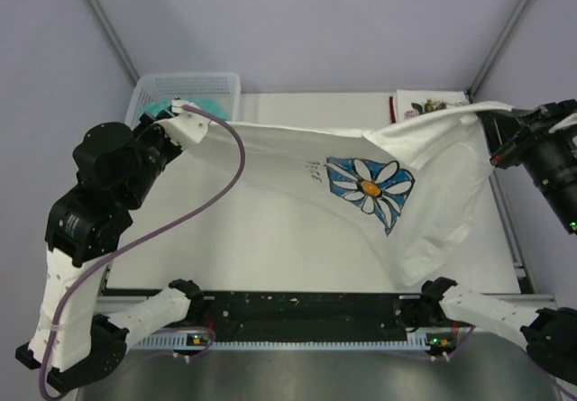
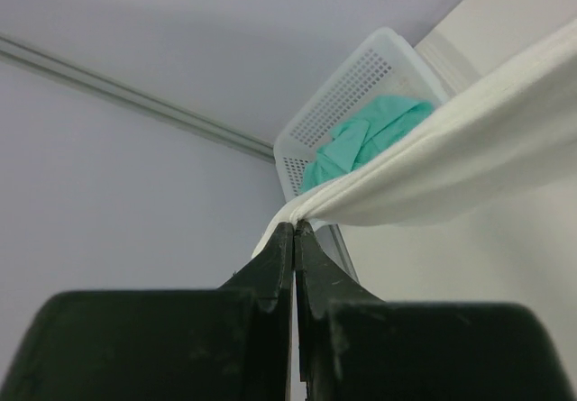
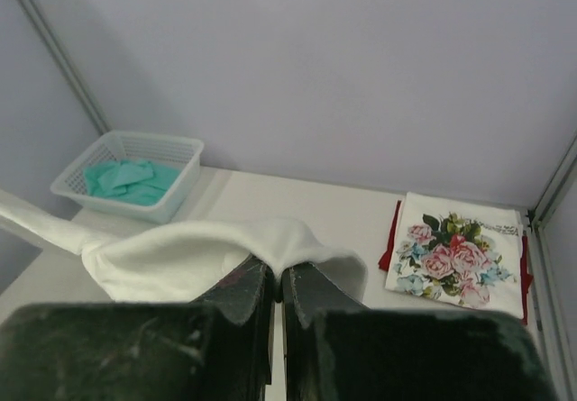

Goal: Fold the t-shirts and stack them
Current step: Flatten out the tshirt, then fold the flattened tshirt in 1/3 of the way

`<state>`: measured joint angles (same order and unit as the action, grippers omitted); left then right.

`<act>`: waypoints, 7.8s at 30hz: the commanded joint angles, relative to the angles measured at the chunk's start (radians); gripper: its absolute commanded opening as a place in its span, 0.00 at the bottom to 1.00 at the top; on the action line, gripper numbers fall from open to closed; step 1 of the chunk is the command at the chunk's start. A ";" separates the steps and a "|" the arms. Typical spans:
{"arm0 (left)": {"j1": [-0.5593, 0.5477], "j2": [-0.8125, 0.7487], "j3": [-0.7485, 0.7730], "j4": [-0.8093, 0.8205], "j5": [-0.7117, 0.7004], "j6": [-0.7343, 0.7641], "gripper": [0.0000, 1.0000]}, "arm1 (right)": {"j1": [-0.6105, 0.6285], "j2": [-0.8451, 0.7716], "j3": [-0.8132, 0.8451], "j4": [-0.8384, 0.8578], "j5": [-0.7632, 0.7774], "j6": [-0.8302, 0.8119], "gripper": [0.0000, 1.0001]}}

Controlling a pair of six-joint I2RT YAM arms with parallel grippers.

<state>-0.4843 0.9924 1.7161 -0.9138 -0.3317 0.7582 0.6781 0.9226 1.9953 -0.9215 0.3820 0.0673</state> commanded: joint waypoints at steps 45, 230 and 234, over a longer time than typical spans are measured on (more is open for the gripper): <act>0.265 -0.020 -0.714 -0.138 0.529 0.217 0.00 | -0.649 -0.247 -0.917 -0.479 -0.858 0.207 0.00; 0.299 0.029 -0.395 0.342 0.180 0.412 0.00 | -0.804 0.221 -0.284 0.033 -0.736 0.431 0.00; 0.299 -0.020 -0.525 0.187 0.241 0.444 0.00 | -0.802 0.049 -0.628 -0.092 -0.776 0.375 0.00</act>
<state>-0.1963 1.0073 1.2987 -0.5774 -0.1684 1.1366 -0.1207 1.0645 1.5913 -0.8955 -0.3641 0.5167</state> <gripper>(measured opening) 0.012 0.022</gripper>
